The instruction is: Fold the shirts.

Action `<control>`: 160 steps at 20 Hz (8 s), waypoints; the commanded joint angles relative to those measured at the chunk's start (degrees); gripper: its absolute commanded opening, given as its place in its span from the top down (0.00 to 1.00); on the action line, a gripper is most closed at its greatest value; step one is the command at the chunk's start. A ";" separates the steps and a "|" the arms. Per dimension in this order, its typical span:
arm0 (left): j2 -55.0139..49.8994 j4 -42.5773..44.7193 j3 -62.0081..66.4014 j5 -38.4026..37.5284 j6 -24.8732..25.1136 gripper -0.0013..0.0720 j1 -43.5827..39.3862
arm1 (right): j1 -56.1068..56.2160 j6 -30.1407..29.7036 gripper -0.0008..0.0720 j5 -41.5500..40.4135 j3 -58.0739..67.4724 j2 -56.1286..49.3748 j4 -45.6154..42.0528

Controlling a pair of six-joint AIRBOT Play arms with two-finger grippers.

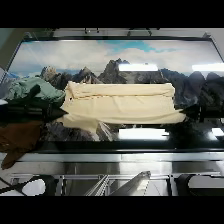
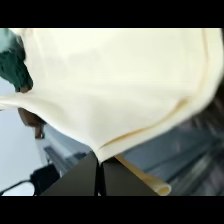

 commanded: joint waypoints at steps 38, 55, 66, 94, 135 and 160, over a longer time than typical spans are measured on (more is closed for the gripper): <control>-34.51 18.45 55.98 15.34 -16.94 0.98 -33.70 | 14.86 11.96 0.97 4.48 44.48 -27.69 8.04; -37.09 -44.98 65.26 4.55 -7.61 0.96 -30.80 | 37.92 12.92 0.97 -7.48 44.92 -13.55 19.45; -12.28 -39.82 55.28 -5.22 -5.88 0.95 -3.85 | 68.08 3.34 0.97 -41.00 46.03 -28.92 24.90; -11.65 -36.98 30.38 -15.02 2.27 0.95 -13.09 | 43.43 21.40 0.97 -11.76 45.09 -35.82 14.64; -11.63 -26.01 31.82 -14.40 3.15 0.98 -16.65 | -24.00 49.99 0.97 16.06 45.66 -1.75 -53.33; 27.15 -1.16 -14.01 -2.34 -2.67 0.95 -3.45 | 28.06 23.78 0.97 -23.37 -20.55 32.22 -10.62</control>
